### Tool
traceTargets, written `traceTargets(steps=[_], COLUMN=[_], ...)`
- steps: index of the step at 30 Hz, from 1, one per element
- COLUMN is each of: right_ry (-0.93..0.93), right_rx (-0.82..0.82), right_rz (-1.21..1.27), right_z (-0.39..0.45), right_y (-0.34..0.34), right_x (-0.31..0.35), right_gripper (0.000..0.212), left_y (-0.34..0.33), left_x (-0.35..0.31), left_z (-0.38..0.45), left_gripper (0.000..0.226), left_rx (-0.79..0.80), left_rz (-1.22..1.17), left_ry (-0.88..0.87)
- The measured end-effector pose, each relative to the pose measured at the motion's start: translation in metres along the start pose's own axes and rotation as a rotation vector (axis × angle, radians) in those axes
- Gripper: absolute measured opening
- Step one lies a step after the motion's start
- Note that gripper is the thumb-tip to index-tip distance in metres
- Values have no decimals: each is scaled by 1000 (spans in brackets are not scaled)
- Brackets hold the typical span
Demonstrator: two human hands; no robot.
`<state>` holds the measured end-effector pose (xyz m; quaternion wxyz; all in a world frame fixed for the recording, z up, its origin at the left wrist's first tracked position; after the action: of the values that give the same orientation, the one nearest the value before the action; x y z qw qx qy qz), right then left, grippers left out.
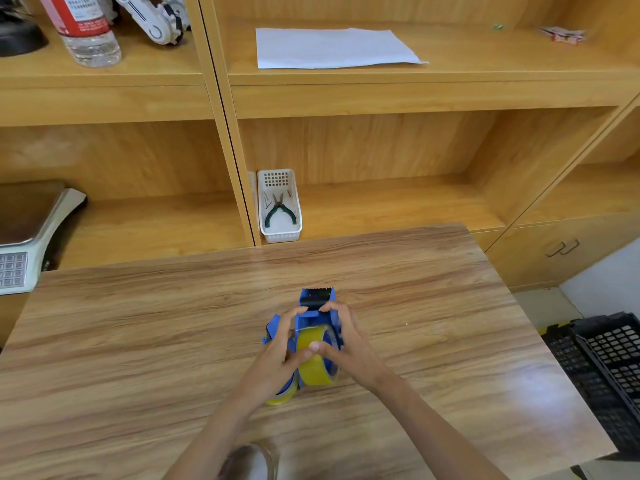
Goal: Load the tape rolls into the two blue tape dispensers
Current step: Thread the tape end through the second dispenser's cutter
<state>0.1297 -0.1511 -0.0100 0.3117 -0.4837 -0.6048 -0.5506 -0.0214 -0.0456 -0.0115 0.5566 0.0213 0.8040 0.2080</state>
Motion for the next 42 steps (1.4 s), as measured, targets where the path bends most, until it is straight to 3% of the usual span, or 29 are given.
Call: traceTargets(steps=[8,16,23,27,32,42], right_ry=[1,-6,-59,-19,-108,-143], right_rx=[23,-16,-113,-197,-97,-67], right_rz=[39,5,-122,-314,-647,-693], right_z=[3,16,24,21,25,25], right_y=[4,11,6,2,4,7], right_x=[-5,1,5,10,8,14], right_gripper=[27,13,13,14,10,10], left_y=[0,-1,0,-1,1,2], left_x=[-3,11,4,-1,-2,-4], left_z=[4,11,12,11,9,7], left_gripper=[61,63,65,63,58,62], left_rx=[-28,-66,-102,-138,-111,-95], left_rz=[46,112,131,144,126,110], left_ry=[-10,38,76,93,56,63])
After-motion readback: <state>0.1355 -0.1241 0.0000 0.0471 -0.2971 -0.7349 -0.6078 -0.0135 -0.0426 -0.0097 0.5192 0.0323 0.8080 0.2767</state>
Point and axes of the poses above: each hand's wrist, its own z-axis towards the middle knuckle, its own y-axis out of the back of the hand, x = y × z, the point moved 1 cm from there along z, towards the middle knuckle, and after that the axes turned 14 degrees about x, right-handed, at the moved point
